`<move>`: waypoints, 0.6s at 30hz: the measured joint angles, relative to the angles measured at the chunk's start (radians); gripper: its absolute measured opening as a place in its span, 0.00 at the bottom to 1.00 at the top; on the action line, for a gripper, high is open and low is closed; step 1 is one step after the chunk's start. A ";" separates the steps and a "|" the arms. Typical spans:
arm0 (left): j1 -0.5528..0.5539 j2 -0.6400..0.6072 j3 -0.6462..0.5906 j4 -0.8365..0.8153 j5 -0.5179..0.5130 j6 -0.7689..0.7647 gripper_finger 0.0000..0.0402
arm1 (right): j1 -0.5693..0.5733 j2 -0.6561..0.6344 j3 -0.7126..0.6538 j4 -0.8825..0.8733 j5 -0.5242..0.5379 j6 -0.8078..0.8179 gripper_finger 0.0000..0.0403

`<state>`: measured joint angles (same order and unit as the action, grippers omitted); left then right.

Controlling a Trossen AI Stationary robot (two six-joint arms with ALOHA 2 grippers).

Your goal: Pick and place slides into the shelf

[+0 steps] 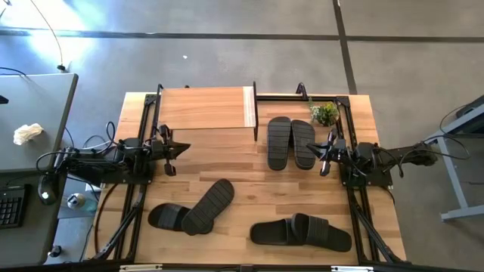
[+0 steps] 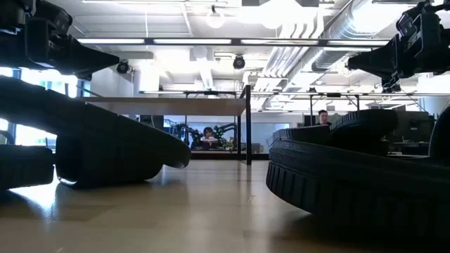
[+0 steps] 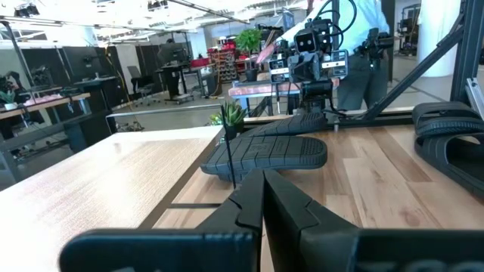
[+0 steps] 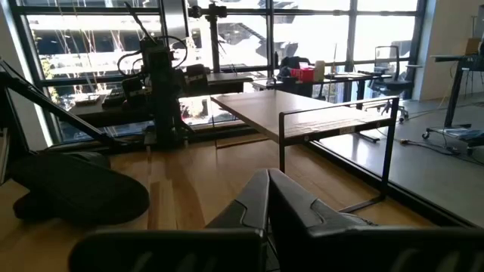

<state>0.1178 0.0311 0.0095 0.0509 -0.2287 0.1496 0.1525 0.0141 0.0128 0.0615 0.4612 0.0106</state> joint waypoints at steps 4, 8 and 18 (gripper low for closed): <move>0.000 0.000 0.000 0.000 0.000 0.000 0.00 | 0.000 0.000 0.000 0.000 0.000 0.000 0.00; 0.000 0.000 0.000 0.010 -0.088 0.005 0.00 | 0.000 0.000 0.000 0.000 0.000 0.000 0.00; 0.000 0.000 0.000 0.018 -0.138 -0.043 0.00 | 0.000 0.000 -0.001 0.022 0.000 0.002 0.00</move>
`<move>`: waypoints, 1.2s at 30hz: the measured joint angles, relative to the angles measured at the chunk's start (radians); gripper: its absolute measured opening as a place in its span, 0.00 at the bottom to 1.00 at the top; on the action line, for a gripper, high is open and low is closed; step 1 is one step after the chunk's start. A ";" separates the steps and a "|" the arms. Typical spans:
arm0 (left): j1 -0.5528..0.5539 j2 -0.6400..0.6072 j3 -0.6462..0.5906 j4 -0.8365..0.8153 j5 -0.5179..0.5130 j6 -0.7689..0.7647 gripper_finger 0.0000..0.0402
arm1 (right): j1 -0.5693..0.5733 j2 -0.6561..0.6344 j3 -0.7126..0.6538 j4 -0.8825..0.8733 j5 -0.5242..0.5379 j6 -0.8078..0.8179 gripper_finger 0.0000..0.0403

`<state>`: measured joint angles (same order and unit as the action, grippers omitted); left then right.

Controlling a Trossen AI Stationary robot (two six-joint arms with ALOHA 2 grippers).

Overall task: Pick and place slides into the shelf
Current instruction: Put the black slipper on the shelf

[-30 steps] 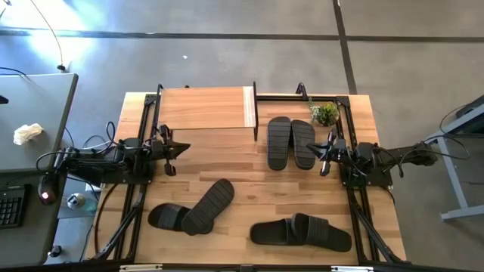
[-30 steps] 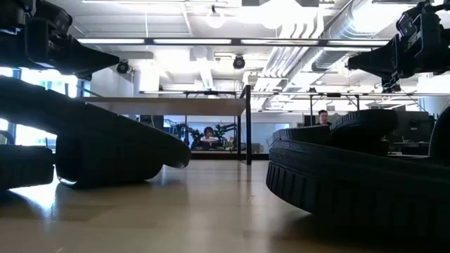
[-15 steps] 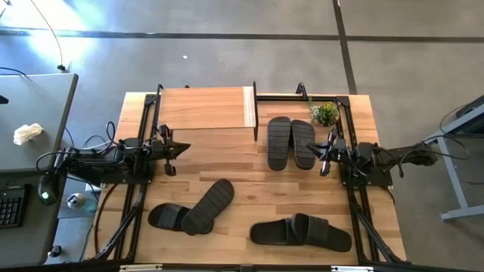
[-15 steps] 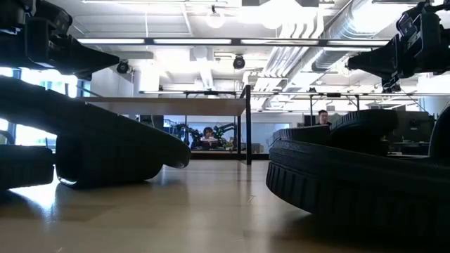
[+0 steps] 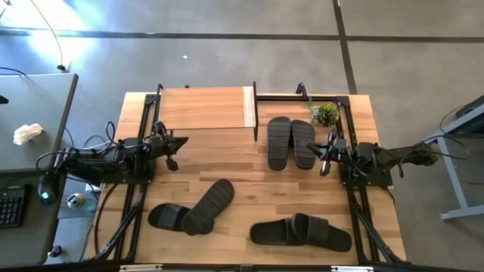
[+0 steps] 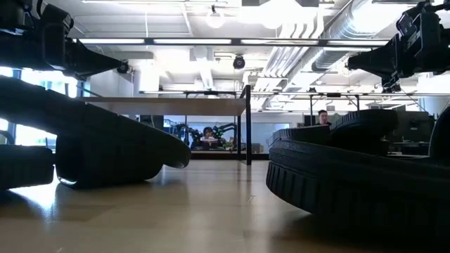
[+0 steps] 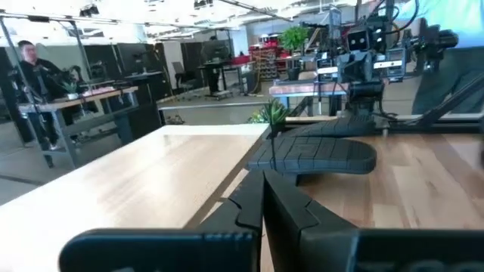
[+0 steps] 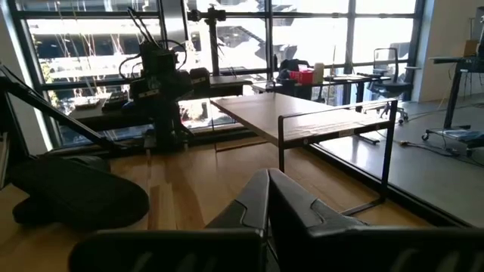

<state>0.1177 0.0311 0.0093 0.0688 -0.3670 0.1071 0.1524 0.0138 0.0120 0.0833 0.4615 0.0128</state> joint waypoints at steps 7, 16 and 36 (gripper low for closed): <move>0.000 0.000 0.000 0.268 0.164 -0.667 0.00 | 0.000 -0.001 0.000 0.182 -0.046 0.274 0.00; 0.000 0.000 0.000 0.488 0.231 -0.990 0.00 | 0.000 -0.001 0.000 0.384 -0.037 0.567 0.00; 0.000 0.002 0.000 0.706 0.311 -1.011 0.00 | 0.000 0.010 0.020 0.785 0.003 0.686 0.00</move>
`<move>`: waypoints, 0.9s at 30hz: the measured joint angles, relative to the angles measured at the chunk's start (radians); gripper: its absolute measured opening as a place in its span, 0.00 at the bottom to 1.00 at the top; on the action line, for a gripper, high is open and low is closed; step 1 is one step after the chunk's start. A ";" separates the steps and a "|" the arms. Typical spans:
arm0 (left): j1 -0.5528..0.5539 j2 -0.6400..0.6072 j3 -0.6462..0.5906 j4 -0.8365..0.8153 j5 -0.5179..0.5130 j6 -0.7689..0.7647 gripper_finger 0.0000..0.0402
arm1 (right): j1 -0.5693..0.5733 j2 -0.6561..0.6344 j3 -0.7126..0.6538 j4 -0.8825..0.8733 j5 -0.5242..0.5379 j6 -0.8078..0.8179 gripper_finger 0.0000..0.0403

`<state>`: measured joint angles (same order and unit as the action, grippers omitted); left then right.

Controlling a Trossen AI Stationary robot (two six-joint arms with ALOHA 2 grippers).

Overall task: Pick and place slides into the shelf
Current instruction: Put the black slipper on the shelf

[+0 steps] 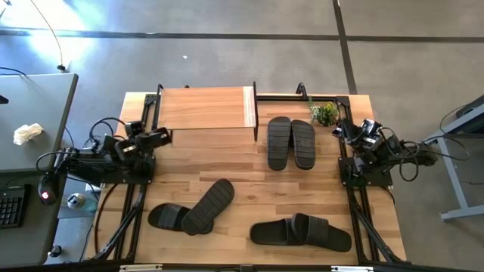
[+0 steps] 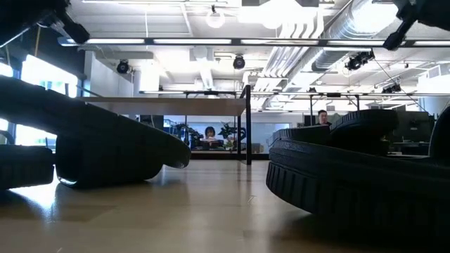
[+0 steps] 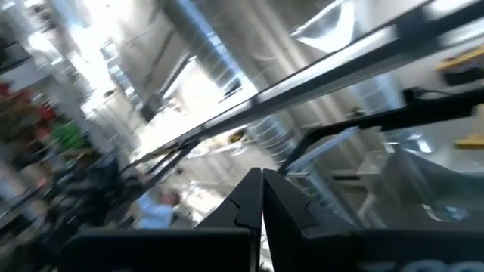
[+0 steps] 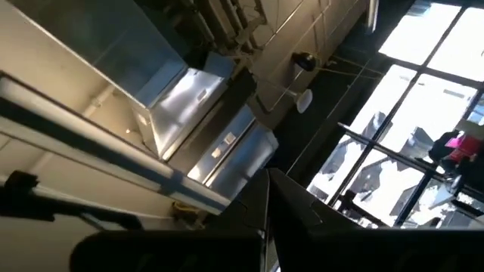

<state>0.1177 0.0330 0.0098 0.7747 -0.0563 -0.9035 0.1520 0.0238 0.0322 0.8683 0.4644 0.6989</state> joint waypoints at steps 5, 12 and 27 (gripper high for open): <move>0.000 0.060 0.059 0.030 0.033 0.074 0.00 | 0.000 0.100 0.163 -0.133 -0.286 -0.027 0.00; 0.000 0.357 0.278 -0.026 0.248 0.139 0.00 | 0.000 0.448 0.603 -0.765 -0.492 0.004 0.00; -0.144 1.000 0.681 -0.594 0.582 0.201 0.00 | 0.415 1.000 0.921 -1.495 -0.612 0.661 0.00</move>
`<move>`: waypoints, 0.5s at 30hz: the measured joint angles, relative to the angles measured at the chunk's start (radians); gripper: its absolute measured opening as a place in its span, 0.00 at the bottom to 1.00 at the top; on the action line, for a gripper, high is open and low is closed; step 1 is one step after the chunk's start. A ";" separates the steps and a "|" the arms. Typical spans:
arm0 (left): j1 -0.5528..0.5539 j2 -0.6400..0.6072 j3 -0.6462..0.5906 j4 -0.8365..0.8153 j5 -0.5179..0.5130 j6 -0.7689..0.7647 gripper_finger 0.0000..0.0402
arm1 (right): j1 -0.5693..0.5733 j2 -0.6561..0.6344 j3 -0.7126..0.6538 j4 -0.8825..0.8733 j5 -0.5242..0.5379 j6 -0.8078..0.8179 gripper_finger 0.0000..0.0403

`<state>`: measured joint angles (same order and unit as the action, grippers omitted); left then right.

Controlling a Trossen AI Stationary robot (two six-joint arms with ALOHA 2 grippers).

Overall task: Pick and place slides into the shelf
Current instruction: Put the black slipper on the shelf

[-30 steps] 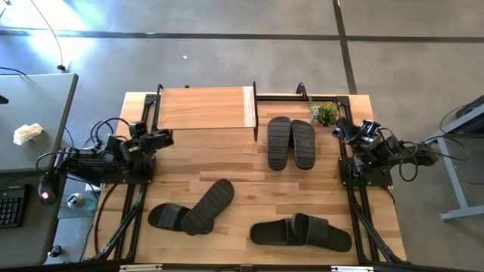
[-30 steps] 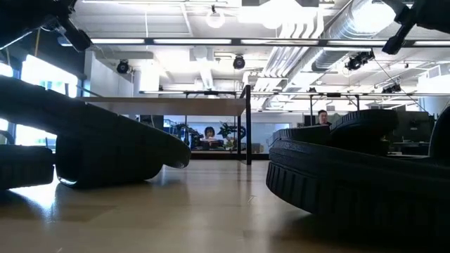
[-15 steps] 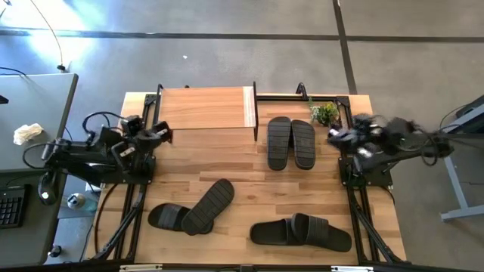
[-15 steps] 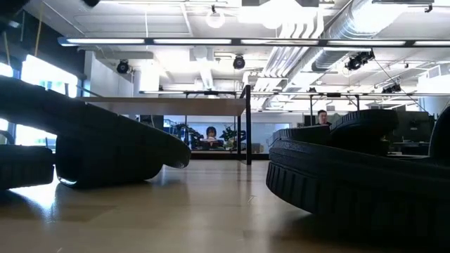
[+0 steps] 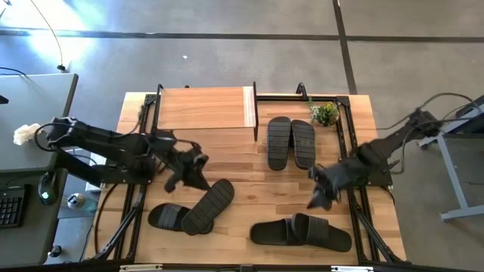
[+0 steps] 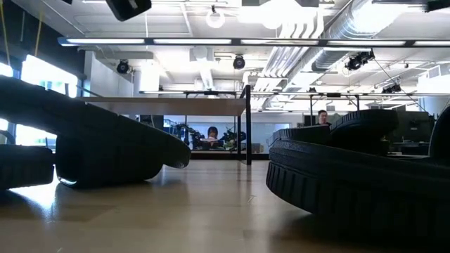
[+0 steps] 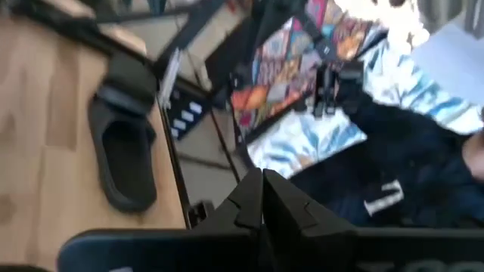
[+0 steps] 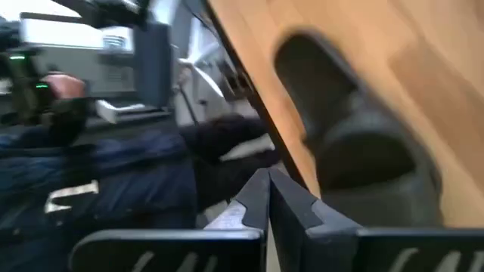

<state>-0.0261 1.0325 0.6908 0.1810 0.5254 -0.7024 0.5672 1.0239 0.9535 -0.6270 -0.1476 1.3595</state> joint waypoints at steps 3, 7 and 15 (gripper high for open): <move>-0.029 0.040 0.002 0.000 -0.027 0.002 0.00 | 0.142 0.006 0.000 -0.063 0.133 0.182 0.00; -0.055 0.074 0.003 -0.006 -0.065 0.003 0.00 | 0.334 0.006 0.000 -0.139 0.334 0.451 0.00; -0.061 0.108 0.003 -0.002 -0.087 0.000 0.00 | 0.594 0.044 0.000 -0.260 0.498 0.792 0.02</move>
<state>-0.0872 1.1407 0.6933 0.1788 0.4382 -0.7023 1.1610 1.0678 0.9535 -0.8872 0.3507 2.1520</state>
